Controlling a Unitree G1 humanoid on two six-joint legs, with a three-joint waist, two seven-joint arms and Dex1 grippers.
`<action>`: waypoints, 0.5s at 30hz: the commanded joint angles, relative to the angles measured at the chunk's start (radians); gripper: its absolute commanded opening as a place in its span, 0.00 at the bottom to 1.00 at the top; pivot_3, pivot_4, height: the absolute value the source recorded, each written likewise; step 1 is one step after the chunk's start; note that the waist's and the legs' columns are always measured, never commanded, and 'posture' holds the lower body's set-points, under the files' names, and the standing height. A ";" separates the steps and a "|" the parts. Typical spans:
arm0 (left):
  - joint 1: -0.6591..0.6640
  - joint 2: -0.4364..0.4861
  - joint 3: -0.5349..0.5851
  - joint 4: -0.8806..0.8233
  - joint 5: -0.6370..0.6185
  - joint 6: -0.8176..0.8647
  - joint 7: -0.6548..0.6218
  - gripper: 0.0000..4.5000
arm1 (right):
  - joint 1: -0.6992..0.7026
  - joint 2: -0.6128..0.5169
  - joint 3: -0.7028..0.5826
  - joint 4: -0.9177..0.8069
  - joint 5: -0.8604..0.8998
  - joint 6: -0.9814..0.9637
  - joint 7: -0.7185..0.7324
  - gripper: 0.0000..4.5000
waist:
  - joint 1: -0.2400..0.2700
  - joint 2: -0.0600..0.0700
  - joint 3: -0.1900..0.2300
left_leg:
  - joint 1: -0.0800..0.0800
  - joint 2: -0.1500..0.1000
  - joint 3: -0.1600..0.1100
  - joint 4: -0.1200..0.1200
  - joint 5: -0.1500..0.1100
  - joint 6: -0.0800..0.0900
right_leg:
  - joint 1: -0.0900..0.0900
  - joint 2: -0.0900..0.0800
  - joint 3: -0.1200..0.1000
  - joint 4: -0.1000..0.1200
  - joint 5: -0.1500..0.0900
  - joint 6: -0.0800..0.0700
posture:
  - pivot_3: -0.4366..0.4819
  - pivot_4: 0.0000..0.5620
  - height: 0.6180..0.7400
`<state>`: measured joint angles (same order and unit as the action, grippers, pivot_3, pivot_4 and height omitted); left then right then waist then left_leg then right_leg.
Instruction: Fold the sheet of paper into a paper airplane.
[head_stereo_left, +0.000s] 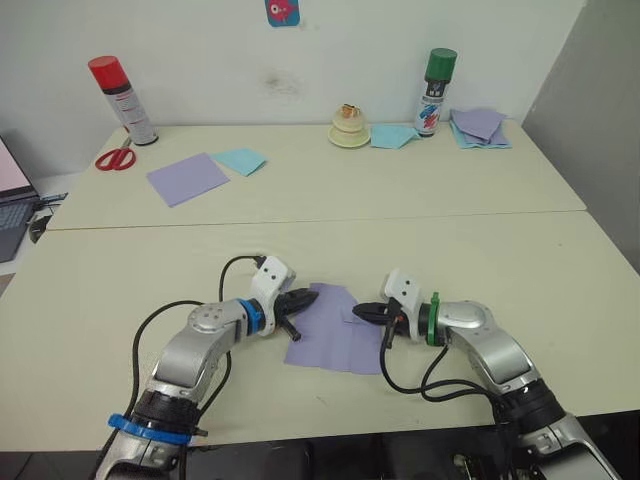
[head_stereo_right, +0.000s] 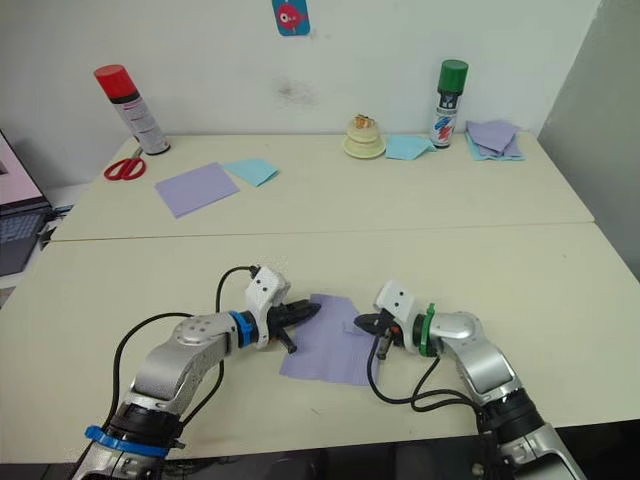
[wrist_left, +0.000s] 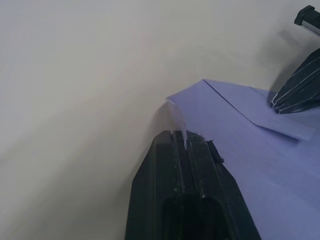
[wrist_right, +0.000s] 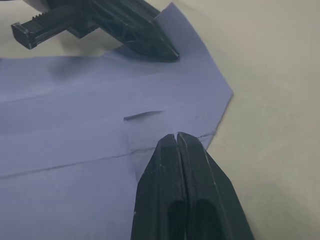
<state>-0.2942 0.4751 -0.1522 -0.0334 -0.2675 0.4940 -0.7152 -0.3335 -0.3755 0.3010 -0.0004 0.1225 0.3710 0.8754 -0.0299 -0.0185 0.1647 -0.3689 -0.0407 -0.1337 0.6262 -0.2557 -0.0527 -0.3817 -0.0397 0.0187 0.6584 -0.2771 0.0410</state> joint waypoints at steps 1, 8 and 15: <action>-0.008 0.014 -0.014 -0.014 0.023 -0.064 -0.040 0.00 | -0.008 -0.002 0.014 -0.013 -0.002 0.001 0.009 0.00 | 0.000 0.000 0.000 | 0.000 0.000 0.000 0.000 0.000 0.000 | 0.000 0.000 0.000 0.000 0.000 0.000 | 0.48 0.27 1.00; 0.011 0.073 -0.077 -0.052 0.121 -0.212 -0.109 0.00 | 0.008 -0.008 0.016 -0.015 -0.004 0.005 0.004 0.00 | 0.000 0.000 0.000 | -0.004 0.000 0.000 0.000 0.000 0.000 | -0.003 0.000 0.000 0.000 0.001 -0.001 | 0.48 0.27 1.00; 0.026 0.095 -0.135 -0.078 0.253 -0.307 -0.084 0.00 | 0.023 -0.012 0.022 -0.022 -0.006 0.004 0.002 0.00 | 0.000 0.000 0.000 | -0.004 0.000 -0.001 0.000 0.000 0.000 | -0.004 0.000 0.000 0.000 0.001 -0.001 | 0.48 0.27 1.00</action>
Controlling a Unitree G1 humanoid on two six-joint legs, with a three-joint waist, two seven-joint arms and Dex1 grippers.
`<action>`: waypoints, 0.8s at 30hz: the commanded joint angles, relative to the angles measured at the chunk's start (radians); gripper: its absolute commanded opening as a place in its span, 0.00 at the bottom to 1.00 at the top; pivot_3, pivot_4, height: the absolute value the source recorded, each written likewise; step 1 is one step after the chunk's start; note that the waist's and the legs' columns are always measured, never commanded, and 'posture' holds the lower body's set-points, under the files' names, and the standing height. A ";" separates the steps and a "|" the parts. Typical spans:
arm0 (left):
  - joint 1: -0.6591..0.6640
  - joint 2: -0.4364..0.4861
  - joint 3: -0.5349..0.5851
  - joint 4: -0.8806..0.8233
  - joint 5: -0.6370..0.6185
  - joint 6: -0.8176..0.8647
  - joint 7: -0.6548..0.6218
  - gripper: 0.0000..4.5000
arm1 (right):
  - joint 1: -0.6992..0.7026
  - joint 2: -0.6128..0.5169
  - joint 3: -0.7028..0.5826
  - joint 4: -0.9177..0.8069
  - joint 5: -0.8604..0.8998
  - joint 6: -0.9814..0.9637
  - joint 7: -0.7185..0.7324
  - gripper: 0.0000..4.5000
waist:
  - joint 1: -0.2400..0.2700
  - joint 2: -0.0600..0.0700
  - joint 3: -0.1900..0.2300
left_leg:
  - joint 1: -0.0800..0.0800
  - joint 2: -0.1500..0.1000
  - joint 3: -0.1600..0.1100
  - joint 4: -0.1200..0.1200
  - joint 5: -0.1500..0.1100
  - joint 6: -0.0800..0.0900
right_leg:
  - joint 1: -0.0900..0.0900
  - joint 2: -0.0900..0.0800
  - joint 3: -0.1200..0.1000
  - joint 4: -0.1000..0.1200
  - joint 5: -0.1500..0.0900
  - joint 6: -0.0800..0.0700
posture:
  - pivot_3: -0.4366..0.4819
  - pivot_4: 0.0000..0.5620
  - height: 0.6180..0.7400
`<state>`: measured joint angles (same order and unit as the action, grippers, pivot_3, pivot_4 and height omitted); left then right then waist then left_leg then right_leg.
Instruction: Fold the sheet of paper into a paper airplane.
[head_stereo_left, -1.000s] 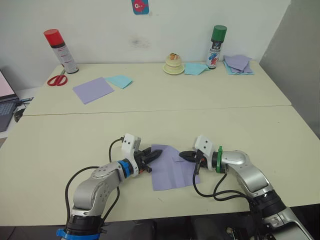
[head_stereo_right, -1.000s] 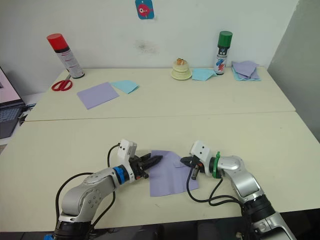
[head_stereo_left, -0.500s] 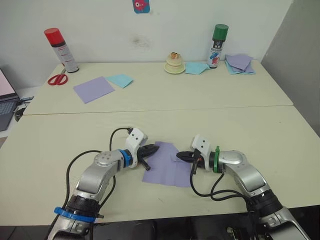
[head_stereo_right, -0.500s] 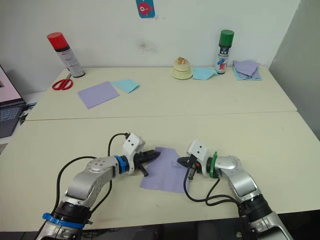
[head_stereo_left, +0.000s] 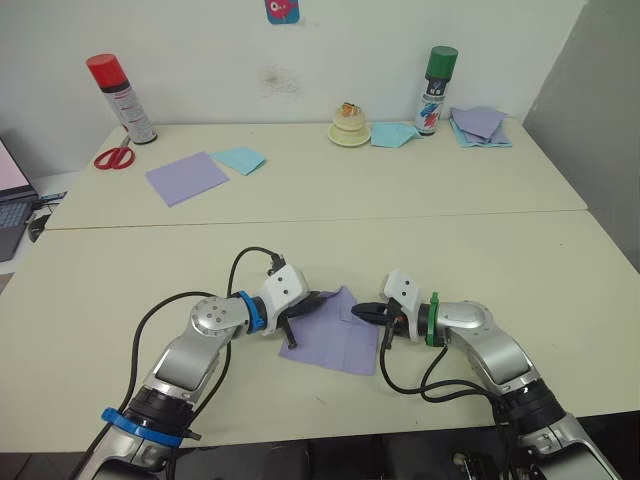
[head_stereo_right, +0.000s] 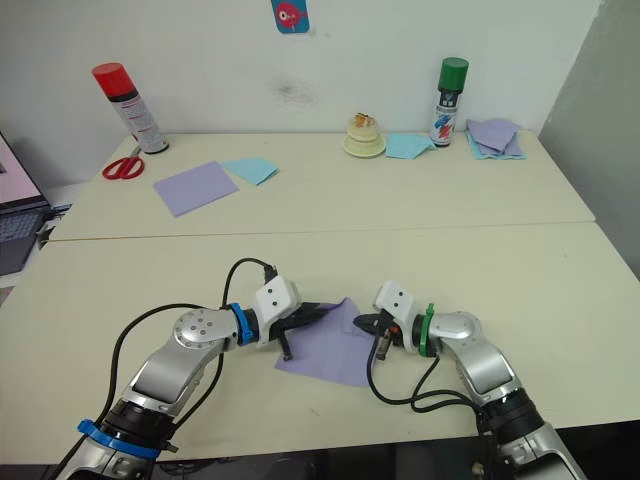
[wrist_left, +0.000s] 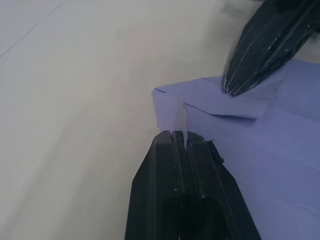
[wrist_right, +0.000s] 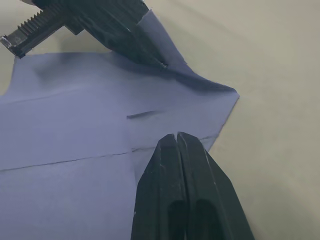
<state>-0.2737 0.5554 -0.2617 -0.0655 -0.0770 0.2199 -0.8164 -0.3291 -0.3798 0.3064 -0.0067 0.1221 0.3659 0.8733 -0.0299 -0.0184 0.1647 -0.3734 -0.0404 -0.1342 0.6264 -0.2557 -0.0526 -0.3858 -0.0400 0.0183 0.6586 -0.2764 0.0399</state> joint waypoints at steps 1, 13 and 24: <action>0.005 0.011 -0.031 -0.049 0.089 -0.024 0.038 0.00 | 0.018 -0.008 0.018 -0.016 -0.007 0.008 0.003 0.00 | 0.000 0.000 0.000 | 0.000 0.000 0.000 0.000 0.000 0.000 | 0.000 0.000 0.000 0.000 0.000 0.000 | 0.48 0.27 1.00; -0.022 0.051 -0.130 -0.111 0.281 0.017 0.021 0.00 | -0.005 0.004 0.004 -0.007 0.002 0.022 -0.008 0.00 | 0.000 0.000 0.000 | 0.000 0.000 0.000 0.001 0.000 0.000 | 0.000 0.001 -0.001 0.001 0.000 0.001 | 0.48 0.27 1.00; -0.038 0.036 -0.148 -0.112 0.331 0.055 0.009 0.00 | -0.121 0.136 -0.115 0.018 0.115 0.147 -0.106 0.00 | 0.000 0.001 0.000 | 0.000 0.000 0.000 0.001 0.000 0.000 | -0.001 0.001 -0.001 0.003 0.000 0.001 | 0.48 0.27 1.00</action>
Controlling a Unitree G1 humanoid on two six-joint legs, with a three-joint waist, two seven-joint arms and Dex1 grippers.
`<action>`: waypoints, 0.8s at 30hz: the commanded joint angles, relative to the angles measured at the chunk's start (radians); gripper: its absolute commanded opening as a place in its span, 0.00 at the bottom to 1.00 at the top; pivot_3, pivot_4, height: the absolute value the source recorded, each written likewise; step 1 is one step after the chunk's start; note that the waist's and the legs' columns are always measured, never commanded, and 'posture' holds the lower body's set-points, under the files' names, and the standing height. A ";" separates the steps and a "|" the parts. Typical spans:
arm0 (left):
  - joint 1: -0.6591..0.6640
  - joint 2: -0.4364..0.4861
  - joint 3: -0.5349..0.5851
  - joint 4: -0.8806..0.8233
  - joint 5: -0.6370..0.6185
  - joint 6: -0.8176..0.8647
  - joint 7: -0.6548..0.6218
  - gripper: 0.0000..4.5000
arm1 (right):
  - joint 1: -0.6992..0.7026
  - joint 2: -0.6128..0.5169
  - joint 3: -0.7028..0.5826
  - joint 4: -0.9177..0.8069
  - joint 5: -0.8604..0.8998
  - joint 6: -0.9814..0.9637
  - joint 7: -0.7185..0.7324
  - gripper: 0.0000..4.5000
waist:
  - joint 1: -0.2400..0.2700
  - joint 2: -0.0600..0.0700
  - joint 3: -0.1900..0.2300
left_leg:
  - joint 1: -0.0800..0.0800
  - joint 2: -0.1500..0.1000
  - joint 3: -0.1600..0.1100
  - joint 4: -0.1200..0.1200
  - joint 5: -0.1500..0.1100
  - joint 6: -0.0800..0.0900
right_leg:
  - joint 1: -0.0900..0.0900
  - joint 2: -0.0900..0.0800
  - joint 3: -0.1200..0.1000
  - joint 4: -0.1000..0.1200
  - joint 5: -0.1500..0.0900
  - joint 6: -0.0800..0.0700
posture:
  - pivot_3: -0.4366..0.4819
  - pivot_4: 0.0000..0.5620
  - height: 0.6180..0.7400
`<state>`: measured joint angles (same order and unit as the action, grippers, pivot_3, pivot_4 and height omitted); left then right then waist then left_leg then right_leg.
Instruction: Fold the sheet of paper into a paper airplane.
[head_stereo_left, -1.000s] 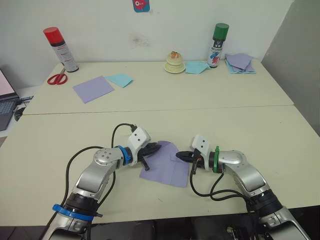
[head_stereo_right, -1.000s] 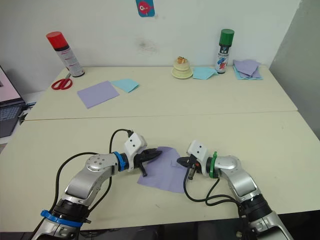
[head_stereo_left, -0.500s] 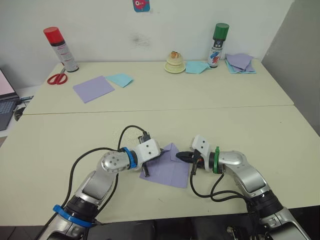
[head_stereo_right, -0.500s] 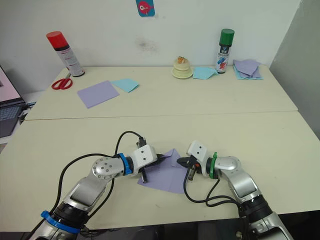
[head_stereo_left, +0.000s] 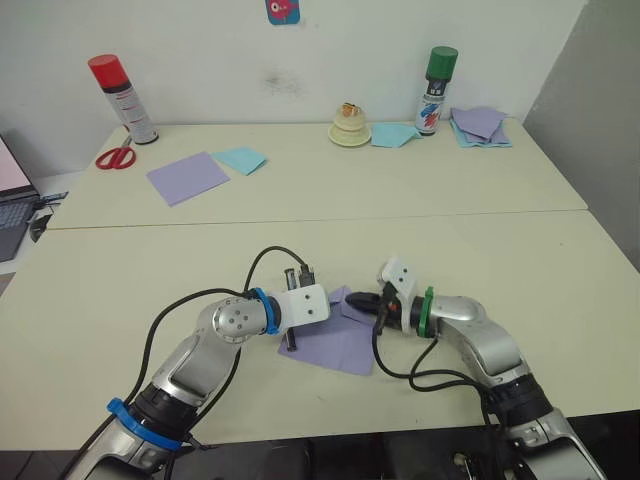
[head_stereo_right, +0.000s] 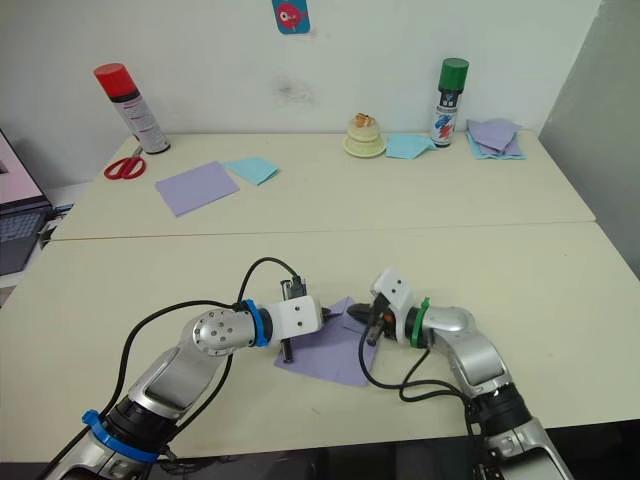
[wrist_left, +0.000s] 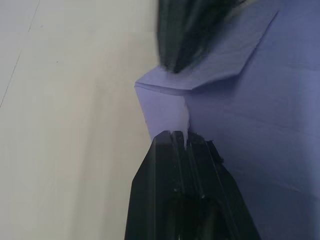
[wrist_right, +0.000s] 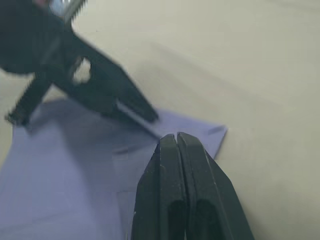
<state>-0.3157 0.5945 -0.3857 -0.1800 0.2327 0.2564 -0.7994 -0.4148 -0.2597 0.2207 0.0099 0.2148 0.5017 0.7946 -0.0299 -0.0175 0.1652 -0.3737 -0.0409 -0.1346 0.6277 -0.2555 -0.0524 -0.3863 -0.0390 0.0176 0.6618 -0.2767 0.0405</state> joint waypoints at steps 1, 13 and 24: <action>0.004 -0.007 -0.024 0.002 0.026 0.022 -0.004 0.00 | -0.043 0.020 -0.025 0.008 0.018 0.013 -0.031 0.00 | 0.000 0.000 0.000 | 0.000 0.000 0.000 0.000 0.000 0.000 | 0.000 0.000 0.000 0.000 0.000 0.000 | 0.48 0.27 1.00; 0.011 -0.002 -0.036 -0.004 0.061 0.004 -0.005 0.00 | -0.057 -0.014 0.116 0.119 -0.139 -0.063 -0.037 0.00 | 0.000 0.000 0.000 | 0.000 0.000 0.000 0.000 0.000 0.000 | -0.001 0.000 0.000 0.001 0.000 -0.001 | 0.48 0.27 1.00; 0.091 0.047 0.075 -0.161 -0.092 0.019 -0.108 0.49 | -0.029 -0.022 0.110 0.119 -0.132 -0.077 -0.036 0.00 | -0.001 0.001 0.000 | 0.001 0.000 0.000 0.000 0.000 0.000 | 0.000 0.000 0.000 0.001 0.002 -0.003 | 0.48 0.27 1.00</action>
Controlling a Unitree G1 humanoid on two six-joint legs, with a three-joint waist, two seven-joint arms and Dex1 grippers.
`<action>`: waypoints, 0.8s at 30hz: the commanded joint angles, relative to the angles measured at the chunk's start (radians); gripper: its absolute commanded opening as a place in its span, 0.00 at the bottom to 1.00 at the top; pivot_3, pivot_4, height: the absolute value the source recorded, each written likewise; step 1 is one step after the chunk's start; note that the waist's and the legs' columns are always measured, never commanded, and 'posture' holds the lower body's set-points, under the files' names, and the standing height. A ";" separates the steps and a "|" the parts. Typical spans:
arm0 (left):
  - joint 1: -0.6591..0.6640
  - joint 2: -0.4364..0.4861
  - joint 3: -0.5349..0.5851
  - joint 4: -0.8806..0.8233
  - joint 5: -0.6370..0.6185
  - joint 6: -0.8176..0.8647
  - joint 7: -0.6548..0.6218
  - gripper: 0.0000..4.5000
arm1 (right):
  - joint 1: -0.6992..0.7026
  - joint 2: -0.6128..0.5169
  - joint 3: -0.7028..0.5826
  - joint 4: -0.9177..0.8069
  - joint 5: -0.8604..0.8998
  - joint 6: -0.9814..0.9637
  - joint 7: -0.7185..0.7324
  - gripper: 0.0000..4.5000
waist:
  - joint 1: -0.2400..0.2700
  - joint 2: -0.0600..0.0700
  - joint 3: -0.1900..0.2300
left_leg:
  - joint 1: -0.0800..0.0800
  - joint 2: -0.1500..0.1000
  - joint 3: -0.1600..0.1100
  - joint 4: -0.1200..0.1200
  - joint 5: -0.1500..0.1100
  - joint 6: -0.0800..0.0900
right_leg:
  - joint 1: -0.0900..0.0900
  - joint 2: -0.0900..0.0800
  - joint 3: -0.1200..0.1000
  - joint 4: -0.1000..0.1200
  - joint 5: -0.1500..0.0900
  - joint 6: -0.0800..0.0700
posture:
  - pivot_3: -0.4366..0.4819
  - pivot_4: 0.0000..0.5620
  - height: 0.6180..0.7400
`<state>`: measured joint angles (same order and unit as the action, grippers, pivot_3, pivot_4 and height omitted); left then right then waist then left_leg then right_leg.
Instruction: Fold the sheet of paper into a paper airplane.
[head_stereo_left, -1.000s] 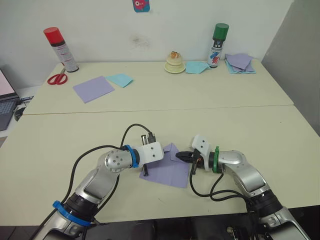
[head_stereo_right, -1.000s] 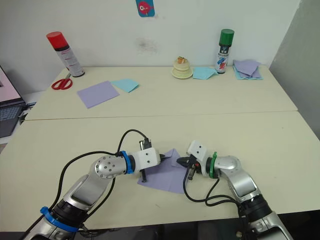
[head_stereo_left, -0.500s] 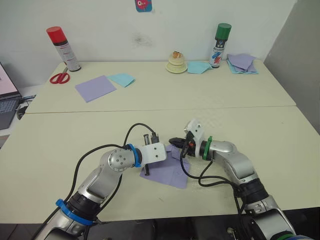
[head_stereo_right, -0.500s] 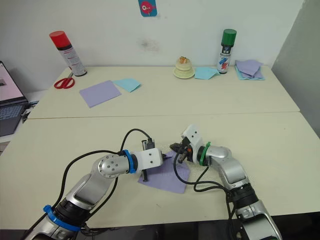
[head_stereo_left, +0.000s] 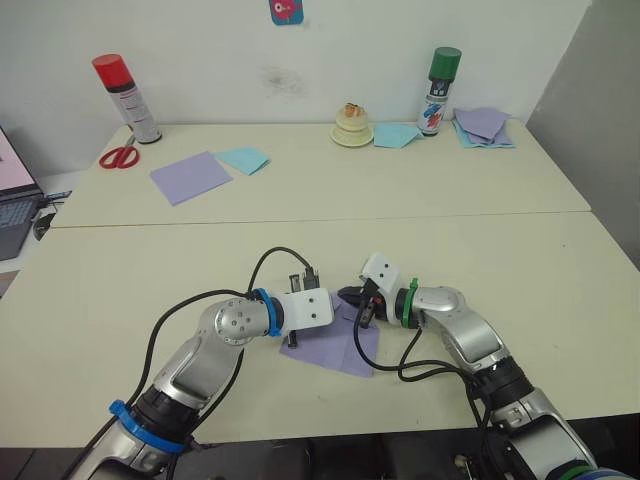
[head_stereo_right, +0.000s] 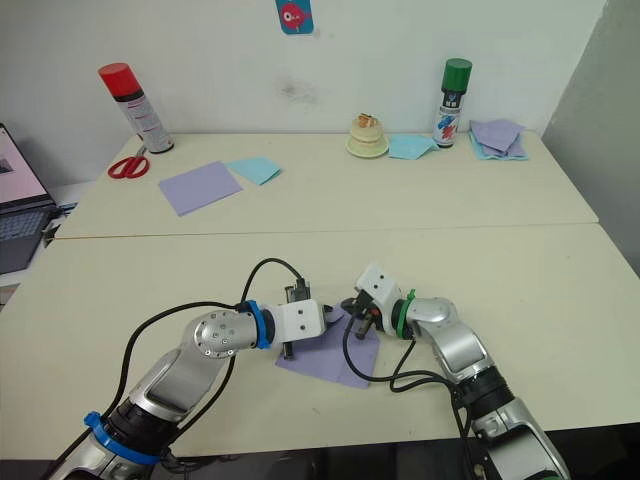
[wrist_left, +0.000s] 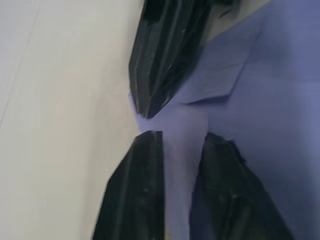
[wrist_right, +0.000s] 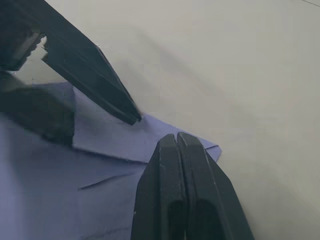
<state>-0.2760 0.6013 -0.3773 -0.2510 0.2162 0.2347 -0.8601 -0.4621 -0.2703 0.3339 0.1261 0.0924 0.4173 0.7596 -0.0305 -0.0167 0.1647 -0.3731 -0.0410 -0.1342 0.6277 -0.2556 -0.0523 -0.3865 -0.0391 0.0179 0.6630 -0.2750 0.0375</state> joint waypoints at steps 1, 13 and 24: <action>0.069 0.047 0.110 -0.121 -0.122 0.079 -0.058 0.55 | 0.022 -0.012 -0.001 -0.001 -0.008 0.007 0.003 0.00 | -0.001 0.000 0.000 | 0.000 0.000 0.000 0.000 0.000 0.000 | 0.000 0.000 0.000 0.000 0.000 -0.001 | 0.48 0.27 1.00; 0.009 -0.219 0.470 0.009 -0.523 0.372 0.126 0.48 | 0.025 0.000 0.023 0.000 -0.012 -0.015 0.016 0.00 | -0.001 0.000 0.000 | 0.000 0.000 0.000 0.002 0.000 0.000 | 0.001 0.000 0.000 0.000 0.000 0.000 | 0.48 0.27 1.00; 0.026 -0.252 0.240 0.212 -0.400 0.265 0.156 0.01 | 0.031 0.006 0.021 0.005 -0.017 -0.023 0.004 0.00 | -0.001 0.000 0.000 | 0.000 0.000 0.000 0.001 0.000 -0.001 | 0.000 0.001 0.000 0.000 0.001 -0.002 | 0.48 0.27 1.00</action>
<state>-0.2593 0.3339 -0.1242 -0.0453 -0.2012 0.5098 -0.7067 -0.4448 -0.2629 0.3419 0.1241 0.0921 0.3847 0.7637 -0.0317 -0.0170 0.1645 -0.3730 -0.0405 -0.1346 0.6290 -0.2553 -0.0529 -0.3866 -0.0386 0.0176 0.6634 -0.2737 0.0358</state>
